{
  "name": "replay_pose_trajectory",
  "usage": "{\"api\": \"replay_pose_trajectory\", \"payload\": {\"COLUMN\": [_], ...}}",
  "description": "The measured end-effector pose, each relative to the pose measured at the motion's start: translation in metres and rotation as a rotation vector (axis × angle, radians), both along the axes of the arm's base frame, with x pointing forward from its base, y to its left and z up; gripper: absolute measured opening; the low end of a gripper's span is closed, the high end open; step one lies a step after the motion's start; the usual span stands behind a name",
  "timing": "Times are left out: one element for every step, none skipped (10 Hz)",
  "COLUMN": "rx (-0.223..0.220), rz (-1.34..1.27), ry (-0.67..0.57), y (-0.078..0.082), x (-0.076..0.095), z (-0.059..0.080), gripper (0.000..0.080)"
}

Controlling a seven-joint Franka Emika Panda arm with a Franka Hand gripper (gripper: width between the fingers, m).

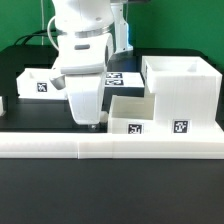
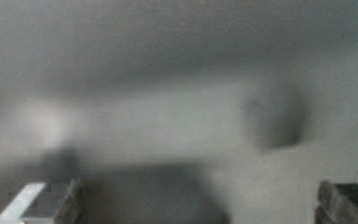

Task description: Assemble drawer

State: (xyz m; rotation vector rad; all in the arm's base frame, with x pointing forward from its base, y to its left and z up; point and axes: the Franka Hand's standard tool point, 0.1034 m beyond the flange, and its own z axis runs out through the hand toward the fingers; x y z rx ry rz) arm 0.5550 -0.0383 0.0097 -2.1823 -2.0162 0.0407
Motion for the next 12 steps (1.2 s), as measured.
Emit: {"api": "replay_pose_trajectory", "payload": {"rx": [0.012,0.012,0.014,0.005,-0.008,-0.028,-0.046,-0.047,-0.047,-0.042,-0.042,-0.042], "rz": [0.082,0.093,0.092,0.046,-0.004,-0.029,-0.034,-0.026,-0.024,-0.013,-0.015,-0.014], "ry": [0.004,-0.001,-0.006,-0.001,0.017,0.031,0.031,0.033,0.039,0.044,0.045,0.045], "y": [-0.005,-0.004,0.004,0.015,0.018,0.019,0.019,0.016,0.008,0.003,0.003,0.004], "x": [0.005,0.014,0.021,0.025,0.024,0.023,0.023,0.021,0.017,0.011,0.01,0.01], "z": [0.005,0.01,0.013,0.017,0.018,0.019,0.019,0.019,0.017,0.013,0.012,0.012], "gripper": [0.0649,0.0649,0.0649,0.0649,0.0649,0.0649,0.0649,0.0649,0.0649,0.0649,0.0649,0.0649]}}
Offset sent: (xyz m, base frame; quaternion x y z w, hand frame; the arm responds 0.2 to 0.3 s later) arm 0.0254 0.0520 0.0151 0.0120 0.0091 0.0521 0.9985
